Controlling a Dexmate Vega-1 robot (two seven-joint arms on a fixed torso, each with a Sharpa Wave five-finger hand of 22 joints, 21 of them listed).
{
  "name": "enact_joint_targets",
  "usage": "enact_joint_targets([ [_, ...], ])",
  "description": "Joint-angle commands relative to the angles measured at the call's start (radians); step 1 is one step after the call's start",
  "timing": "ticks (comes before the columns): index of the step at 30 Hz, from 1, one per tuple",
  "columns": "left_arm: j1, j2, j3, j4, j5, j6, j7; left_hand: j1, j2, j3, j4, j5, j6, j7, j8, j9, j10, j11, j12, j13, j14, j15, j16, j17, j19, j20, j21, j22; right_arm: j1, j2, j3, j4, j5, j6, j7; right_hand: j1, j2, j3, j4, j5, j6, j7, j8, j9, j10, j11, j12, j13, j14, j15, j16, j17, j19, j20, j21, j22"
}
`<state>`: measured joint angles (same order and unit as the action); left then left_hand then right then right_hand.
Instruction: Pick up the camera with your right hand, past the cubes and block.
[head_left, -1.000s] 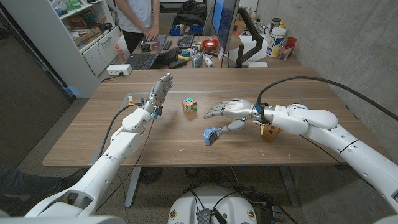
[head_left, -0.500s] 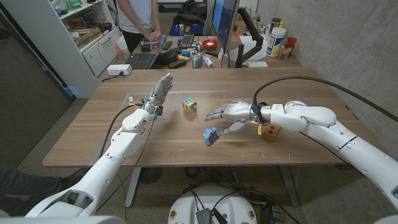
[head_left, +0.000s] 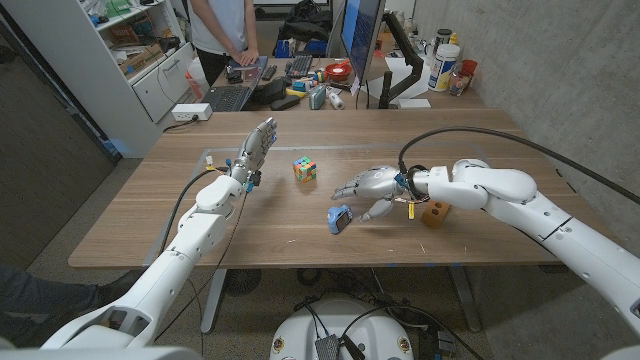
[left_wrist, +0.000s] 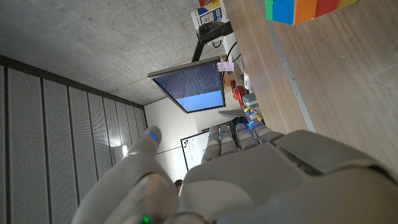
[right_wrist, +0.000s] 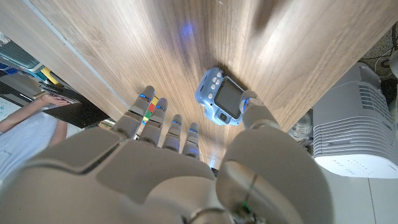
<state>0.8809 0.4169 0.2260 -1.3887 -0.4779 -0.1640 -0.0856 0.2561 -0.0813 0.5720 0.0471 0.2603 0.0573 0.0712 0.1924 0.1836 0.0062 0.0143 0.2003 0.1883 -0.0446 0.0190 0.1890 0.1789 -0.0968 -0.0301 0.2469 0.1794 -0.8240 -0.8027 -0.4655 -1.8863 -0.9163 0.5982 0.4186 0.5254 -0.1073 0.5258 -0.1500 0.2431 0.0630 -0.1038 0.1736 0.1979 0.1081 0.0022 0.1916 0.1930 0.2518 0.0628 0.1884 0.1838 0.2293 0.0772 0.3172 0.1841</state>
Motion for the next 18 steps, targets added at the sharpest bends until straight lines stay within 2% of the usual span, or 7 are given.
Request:
enact_joint_targets([
  [1, -0.002, -0.003, 0.001, 0.005, -0.001, 0.001, 0.002, 0.003, 0.014, 0.000, 0.000, 0.009, 0.006, 0.003, 0.007, 0.005, -0.001, -0.003, 0.003, 0.003, -0.007, 0.004, 0.000, 0.005, 0.002, 0.007, -0.002, 0.001, -0.001, 0.003, -0.015, -0.029, -0.026, -0.038, 0.051, -0.004, -0.013, -0.006, 0.005, 0.004, -0.027, 0.006, -0.001, 0.002, -0.018, 0.002, -0.004, 0.004, 0.000, 0.016, -0.001, 0.002, 0.004, 0.009, -0.003, 0.003],
  [18, -0.013, -0.008, 0.007, 0.018, 0.001, 0.011, 0.000, 0.004, 0.018, -0.001, 0.000, 0.009, 0.007, 0.002, 0.007, 0.005, -0.002, -0.005, 0.003, 0.004, -0.007, 0.004, 0.000, 0.005, 0.002, 0.008, -0.006, 0.001, 0.002, 0.026, -0.034, -0.022, -0.036, -0.058, 0.048, -0.010, -0.020, -0.012, 0.008, 0.008, -0.054, 0.008, 0.004, 0.001, -0.056, 0.021, -0.008, 0.003, -0.006, 0.023, -0.002, 0.002, 0.018, 0.029, -0.005, 0.003],
])
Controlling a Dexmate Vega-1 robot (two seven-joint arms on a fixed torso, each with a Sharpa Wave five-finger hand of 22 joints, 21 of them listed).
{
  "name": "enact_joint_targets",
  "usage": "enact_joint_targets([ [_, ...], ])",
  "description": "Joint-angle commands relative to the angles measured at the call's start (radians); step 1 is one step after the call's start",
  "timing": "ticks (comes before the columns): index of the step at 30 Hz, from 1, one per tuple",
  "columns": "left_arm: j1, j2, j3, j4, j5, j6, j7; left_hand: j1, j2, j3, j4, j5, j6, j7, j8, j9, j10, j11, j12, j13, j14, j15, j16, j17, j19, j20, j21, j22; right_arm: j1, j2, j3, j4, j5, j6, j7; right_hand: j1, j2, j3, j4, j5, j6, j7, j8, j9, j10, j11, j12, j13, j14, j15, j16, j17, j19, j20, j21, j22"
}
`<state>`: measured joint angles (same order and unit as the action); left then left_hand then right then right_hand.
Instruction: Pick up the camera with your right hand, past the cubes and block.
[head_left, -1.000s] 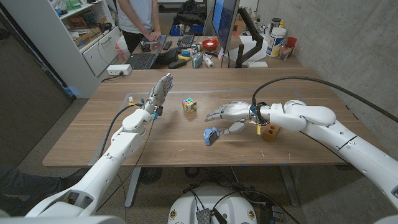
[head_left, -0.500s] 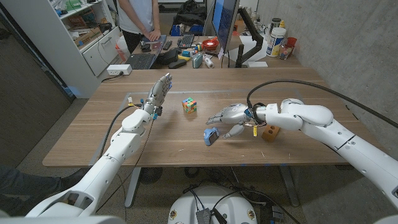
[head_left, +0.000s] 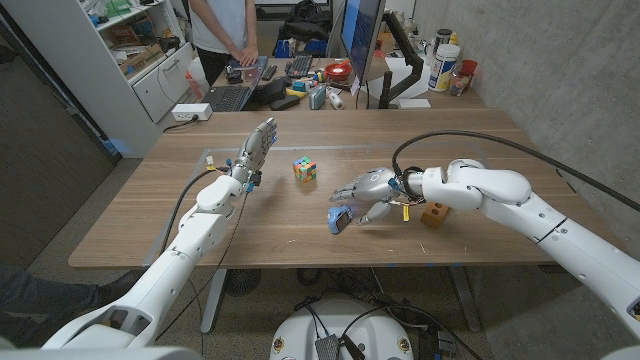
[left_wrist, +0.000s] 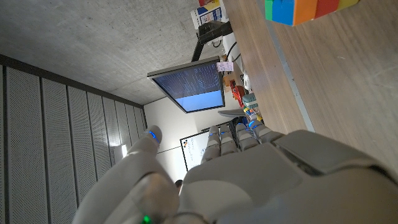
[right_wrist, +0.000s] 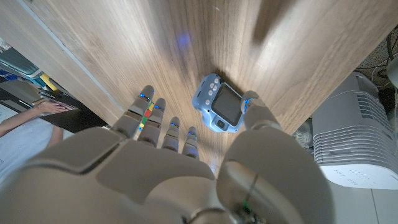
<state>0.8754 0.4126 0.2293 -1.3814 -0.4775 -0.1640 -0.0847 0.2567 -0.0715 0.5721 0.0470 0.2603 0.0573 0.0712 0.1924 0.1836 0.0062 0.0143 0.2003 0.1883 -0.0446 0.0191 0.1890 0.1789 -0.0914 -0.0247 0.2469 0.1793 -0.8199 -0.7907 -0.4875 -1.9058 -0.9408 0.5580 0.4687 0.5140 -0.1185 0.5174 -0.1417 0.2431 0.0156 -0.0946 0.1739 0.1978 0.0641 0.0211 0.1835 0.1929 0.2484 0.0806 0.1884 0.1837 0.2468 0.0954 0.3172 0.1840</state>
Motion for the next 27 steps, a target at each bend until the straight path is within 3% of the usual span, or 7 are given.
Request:
enact_joint_targets([
  [1, -0.008, -0.004, 0.004, 0.013, 0.000, 0.010, -0.002, 0.003, 0.008, -0.001, 0.000, 0.009, 0.007, 0.001, 0.007, 0.005, -0.002, -0.005, 0.003, 0.004, -0.007, 0.004, 0.000, 0.005, -0.003, 0.003, -0.006, 0.002, -0.004, 0.015, -0.013, -0.003, -0.013, -0.020, -0.003, 0.002, -0.009, -0.004, -0.001, 0.008, -0.006, -0.001, 0.004, 0.002, -0.012, 0.002, 0.000, 0.004, -0.003, 0.004, -0.002, 0.002, 0.001, 0.011, -0.005, 0.004],
  [27, -0.007, -0.005, -0.006, 0.040, -0.011, 0.001, -0.010, 0.006, 0.012, -0.002, 0.000, 0.008, 0.007, 0.000, 0.006, 0.005, -0.002, -0.003, 0.003, 0.004, -0.007, 0.004, 0.000, 0.006, -0.003, 0.004, -0.011, 0.002, 0.059, 0.068, -0.079, 0.074, -0.024, -0.011, 0.011, -0.004, -0.016, -0.011, 0.001, 0.013, 0.011, 0.003, 0.018, 0.001, -0.009, 0.005, 0.011, 0.003, -0.007, 0.002, -0.001, 0.003, 0.018, 0.016, -0.005, 0.004],
])
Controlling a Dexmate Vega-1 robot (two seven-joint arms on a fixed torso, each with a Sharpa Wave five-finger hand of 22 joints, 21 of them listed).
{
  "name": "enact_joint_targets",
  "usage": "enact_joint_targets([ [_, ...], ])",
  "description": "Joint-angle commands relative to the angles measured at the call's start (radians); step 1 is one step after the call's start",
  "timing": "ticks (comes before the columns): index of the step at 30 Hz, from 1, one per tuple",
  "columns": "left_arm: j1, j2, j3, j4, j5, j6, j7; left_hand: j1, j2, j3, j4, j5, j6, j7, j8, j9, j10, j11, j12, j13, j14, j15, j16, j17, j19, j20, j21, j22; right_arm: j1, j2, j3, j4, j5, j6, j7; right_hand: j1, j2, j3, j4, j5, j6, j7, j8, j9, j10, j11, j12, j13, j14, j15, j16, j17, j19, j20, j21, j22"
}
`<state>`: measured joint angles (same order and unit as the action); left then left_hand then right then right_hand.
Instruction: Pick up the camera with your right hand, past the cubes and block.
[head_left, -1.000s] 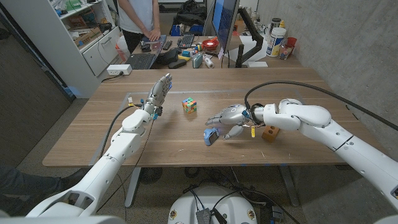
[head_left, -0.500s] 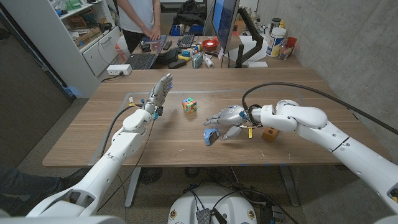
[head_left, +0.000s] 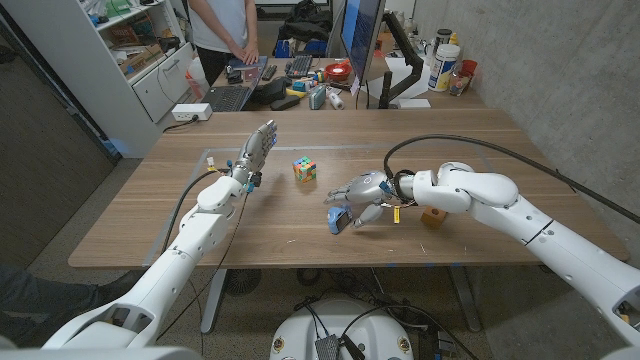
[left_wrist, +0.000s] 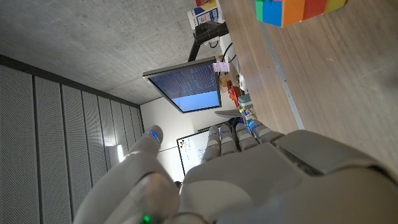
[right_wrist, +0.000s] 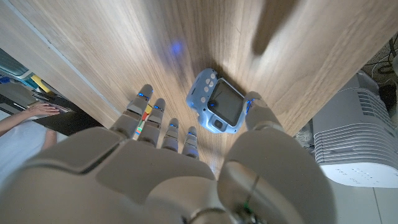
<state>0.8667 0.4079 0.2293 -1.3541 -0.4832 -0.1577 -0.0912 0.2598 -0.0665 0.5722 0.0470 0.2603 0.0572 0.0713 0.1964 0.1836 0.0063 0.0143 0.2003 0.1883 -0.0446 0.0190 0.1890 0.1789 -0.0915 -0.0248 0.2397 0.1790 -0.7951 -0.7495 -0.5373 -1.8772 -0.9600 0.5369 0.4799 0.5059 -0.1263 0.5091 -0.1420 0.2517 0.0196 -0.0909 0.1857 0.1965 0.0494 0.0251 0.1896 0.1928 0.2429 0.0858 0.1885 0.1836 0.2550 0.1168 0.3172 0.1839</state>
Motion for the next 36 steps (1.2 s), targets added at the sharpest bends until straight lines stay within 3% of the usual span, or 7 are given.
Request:
enact_joint_targets([
  [1, 0.002, 0.000, -0.006, 0.014, -0.005, -0.005, -0.004, 0.003, 0.007, -0.003, 0.000, 0.008, 0.007, 0.000, 0.002, 0.005, -0.002, -0.003, 0.003, 0.004, -0.007, 0.004, 0.000, 0.006, -0.003, 0.004, -0.004, 0.002, 0.037, 0.027, -0.031, 0.050, -0.006, 0.012, -0.003, 0.004, -0.008, -0.003, 0.001, 0.005, 0.008, -0.001, 0.007, 0.002, 0.006, 0.001, 0.006, 0.003, -0.001, -0.005, -0.001, 0.003, 0.011, -0.006, -0.005, 0.004],
  [24, -0.015, -0.004, -0.004, 0.046, -0.011, -0.006, -0.020, 0.003, 0.009, -0.005, 0.000, 0.007, 0.007, -0.003, 0.002, 0.005, -0.004, -0.002, 0.003, 0.004, -0.008, 0.005, 0.000, 0.006, -0.001, 0.007, -0.008, 0.002, 0.033, 0.027, -0.036, 0.075, 0.018, -0.003, -0.007, 0.009, -0.008, -0.005, 0.000, 0.014, 0.067, -0.021, 0.029, 0.002, 0.039, -0.008, 0.024, 0.003, 0.015, -0.011, 0.005, 0.002, 0.037, 0.000, -0.006, 0.004],
  [28, -0.012, -0.004, -0.009, 0.047, -0.015, -0.004, -0.017, 0.004, 0.009, -0.006, 0.000, 0.007, 0.005, -0.004, 0.002, 0.005, -0.004, -0.002, 0.003, 0.004, -0.008, 0.005, 0.000, 0.006, -0.002, 0.007, -0.009, 0.002, 0.034, 0.026, -0.031, 0.094, 0.042, 0.013, -0.026, 0.025, -0.003, -0.001, -0.005, 0.023, 0.140, -0.040, 0.052, 0.002, 0.077, -0.021, 0.040, 0.003, 0.051, -0.036, 0.015, 0.003, 0.096, 0.004, 0.007, 0.005],
  [34, -0.006, -0.006, -0.013, 0.047, -0.020, -0.002, -0.013, 0.004, 0.009, -0.007, 0.000, 0.007, 0.006, -0.005, 0.002, 0.005, -0.004, -0.001, 0.003, 0.004, -0.008, 0.006, 0.000, 0.006, -0.001, 0.008, -0.010, 0.002, 0.034, 0.027, -0.032, 0.109, 0.051, 0.015, -0.033, 0.081, 0.007, 0.017, -0.018, 0.033, 0.246, -0.067, 0.081, 0.011, 0.121, -0.037, 0.056, 0.005, 0.108, -0.074, 0.021, 0.003, 0.233, -0.009, 0.043, 0.005],
  [36, -0.005, -0.007, -0.014, 0.047, -0.020, -0.003, -0.011, 0.004, 0.009, -0.007, 0.000, 0.007, 0.006, -0.005, 0.002, 0.005, -0.004, -0.001, 0.003, 0.004, -0.008, 0.006, 0.000, 0.006, -0.001, 0.008, -0.010, 0.002, 0.034, 0.029, -0.032, 0.112, 0.053, 0.016, -0.038, 0.103, 0.009, 0.023, -0.020, 0.033, 0.270, -0.079, 0.088, 0.019, 0.147, -0.041, 0.066, 0.007, 0.135, -0.093, 0.025, 0.004, 0.285, -0.024, 0.057, 0.006],
])
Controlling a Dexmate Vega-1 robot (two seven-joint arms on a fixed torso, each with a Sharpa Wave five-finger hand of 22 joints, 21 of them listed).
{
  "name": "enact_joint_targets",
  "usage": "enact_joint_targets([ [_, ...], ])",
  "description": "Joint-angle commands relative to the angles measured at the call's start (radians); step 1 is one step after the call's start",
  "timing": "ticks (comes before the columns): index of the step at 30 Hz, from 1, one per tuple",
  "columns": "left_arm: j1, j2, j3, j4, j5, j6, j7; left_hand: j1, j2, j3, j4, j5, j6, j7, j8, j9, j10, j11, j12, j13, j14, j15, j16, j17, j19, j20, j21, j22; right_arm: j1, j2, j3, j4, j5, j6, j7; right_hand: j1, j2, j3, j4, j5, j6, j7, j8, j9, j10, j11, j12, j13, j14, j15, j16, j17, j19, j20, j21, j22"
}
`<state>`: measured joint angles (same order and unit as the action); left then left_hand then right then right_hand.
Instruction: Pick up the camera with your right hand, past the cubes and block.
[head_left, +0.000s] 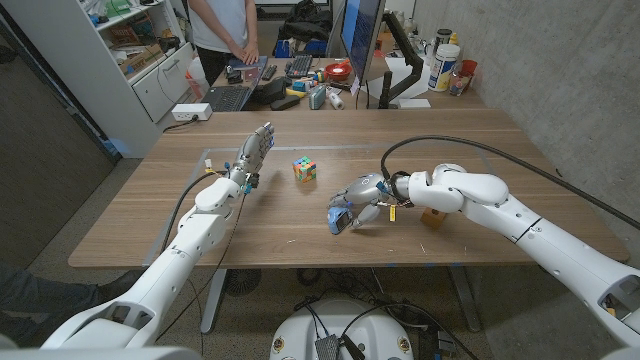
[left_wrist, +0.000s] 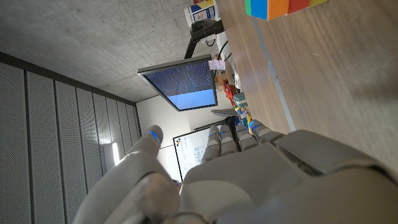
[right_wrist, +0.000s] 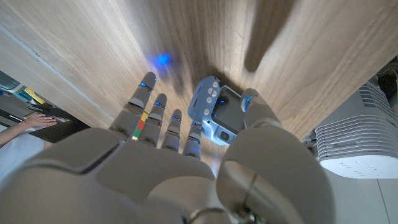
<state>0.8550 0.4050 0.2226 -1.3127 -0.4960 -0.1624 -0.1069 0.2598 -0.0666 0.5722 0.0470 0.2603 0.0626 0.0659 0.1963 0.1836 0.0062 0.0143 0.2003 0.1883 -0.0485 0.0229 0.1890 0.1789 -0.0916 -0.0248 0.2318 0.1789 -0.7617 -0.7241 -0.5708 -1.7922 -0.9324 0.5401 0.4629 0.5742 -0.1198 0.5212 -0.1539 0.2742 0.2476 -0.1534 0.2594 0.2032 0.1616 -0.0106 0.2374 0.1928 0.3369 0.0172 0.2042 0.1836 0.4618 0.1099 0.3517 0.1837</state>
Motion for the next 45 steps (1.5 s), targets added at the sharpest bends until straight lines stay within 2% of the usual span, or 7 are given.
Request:
enact_joint_targets([
  [1, 0.008, -0.005, -0.008, 0.005, -0.009, 0.002, 0.006, 0.004, 0.009, -0.007, 0.000, 0.007, 0.000, 0.000, 0.002, 0.005, -0.004, -0.001, 0.003, 0.004, -0.005, 0.002, 0.000, 0.006, -0.001, 0.008, -0.002, 0.003, 0.001, 0.003, 0.002, 0.028, 0.022, 0.013, -0.025, 0.048, 0.006, 0.016, -0.010, 0.011, 0.057, -0.030, 0.020, 0.015, 0.044, -0.008, 0.022, 0.008, 0.049, -0.034, 0.009, 0.005, 0.096, -0.020, 0.027, 0.006],
  [3, 0.010, -0.006, -0.008, 0.004, -0.010, 0.003, 0.008, 0.004, 0.010, -0.007, 0.000, 0.007, 0.001, 0.000, 0.002, 0.005, -0.004, -0.001, 0.003, 0.004, -0.004, 0.001, 0.000, 0.006, -0.001, 0.008, -0.003, 0.003, 0.001, 0.004, 0.001, 0.028, 0.018, 0.011, -0.028, 0.062, 0.008, 0.019, -0.011, 0.011, 0.072, -0.036, 0.025, 0.019, 0.055, -0.023, 0.026, 0.009, 0.054, -0.037, 0.007, 0.005, 0.112, -0.026, 0.030, 0.006],
  [5, 0.012, -0.007, -0.008, 0.003, -0.011, 0.003, 0.009, 0.004, 0.010, -0.008, 0.000, 0.007, 0.001, 0.000, 0.002, 0.005, -0.004, 0.000, 0.003, 0.004, -0.004, 0.003, 0.000, 0.006, 0.000, 0.009, -0.003, 0.003, 0.001, 0.005, 0.000, 0.031, 0.012, 0.007, -0.031, 0.087, 0.011, 0.026, -0.013, 0.011, 0.092, -0.048, 0.032, 0.025, 0.076, -0.021, 0.034, 0.011, 0.072, -0.045, 0.008, 0.006, 0.141, -0.059, 0.038, 0.007],
  [14, 0.015, -0.011, -0.009, 0.005, -0.013, 0.002, 0.015, 0.004, 0.010, -0.009, 0.000, 0.006, 0.002, -0.003, 0.002, 0.005, -0.003, -0.002, 0.003, 0.004, -0.005, 0.002, 0.000, 0.006, 0.000, 0.009, -0.004, 0.003, 0.013, 0.015, -0.006, 0.053, 0.025, 0.014, -0.040, 0.128, 0.027, 0.040, -0.011, 0.010, 0.142, -0.058, 0.051, 0.037, 0.101, -0.030, 0.043, 0.012, 0.098, -0.070, 0.010, 0.009, 0.175, -0.080, 0.044, 0.007],
  [25, 0.012, -0.014, -0.009, 0.014, -0.015, -0.001, 0.013, 0.004, 0.011, -0.010, 0.001, 0.006, 0.002, -0.002, 0.002, 0.005, -0.002, -0.003, 0.004, 0.004, -0.004, 0.003, 0.000, 0.006, 0.000, 0.009, -0.006, 0.003, 0.027, 0.031, -0.006, 0.091, 0.080, 0.029, -0.047, 0.191, 0.048, 0.046, -0.008, -0.003, 0.223, -0.060, 0.085, 0.063, 0.185, -0.051, 0.072, 0.012, 0.180, -0.115, 0.025, 0.014, 0.279, -0.139, 0.074, 0.007],
  [33, 0.014, -0.017, -0.009, 0.016, -0.014, -0.001, 0.017, 0.004, 0.012, -0.012, 0.001, 0.005, 0.001, -0.003, 0.002, 0.006, -0.005, -0.004, 0.003, 0.004, -0.004, 0.004, 0.000, 0.006, 0.000, 0.009, -0.008, 0.003, 0.047, 0.040, -0.010, 0.126, 0.097, 0.058, -0.071, 0.268, 0.077, 0.020, -0.007, -0.026, 0.366, -0.053, 0.147, 0.090, 0.324, -0.078, 0.114, 0.009, 0.273, -0.181, 0.054, 0.028, 0.357, -0.222, 0.099, 0.008],
  [45, 0.007, -0.017, -0.003, 0.017, -0.007, 0.007, 0.022, 0.004, 0.013, -0.014, 0.001, 0.005, 0.002, -0.001, 0.002, 0.006, -0.004, 0.000, 0.004, 0.004, -0.004, 0.004, 0.000, 0.006, 0.001, 0.008, -0.010, 0.003, 0.064, 0.049, -0.008, 0.178, 0.126, 0.110, -0.119, 0.321, 0.098, -0.008, 0.002, -0.043, 0.461, -0.026, 0.180, 0.099, 0.477, -0.091, 0.152, 0.000, 0.389, -0.220, 0.083, 0.027, 0.399, -0.292, 0.116, 0.009],
])
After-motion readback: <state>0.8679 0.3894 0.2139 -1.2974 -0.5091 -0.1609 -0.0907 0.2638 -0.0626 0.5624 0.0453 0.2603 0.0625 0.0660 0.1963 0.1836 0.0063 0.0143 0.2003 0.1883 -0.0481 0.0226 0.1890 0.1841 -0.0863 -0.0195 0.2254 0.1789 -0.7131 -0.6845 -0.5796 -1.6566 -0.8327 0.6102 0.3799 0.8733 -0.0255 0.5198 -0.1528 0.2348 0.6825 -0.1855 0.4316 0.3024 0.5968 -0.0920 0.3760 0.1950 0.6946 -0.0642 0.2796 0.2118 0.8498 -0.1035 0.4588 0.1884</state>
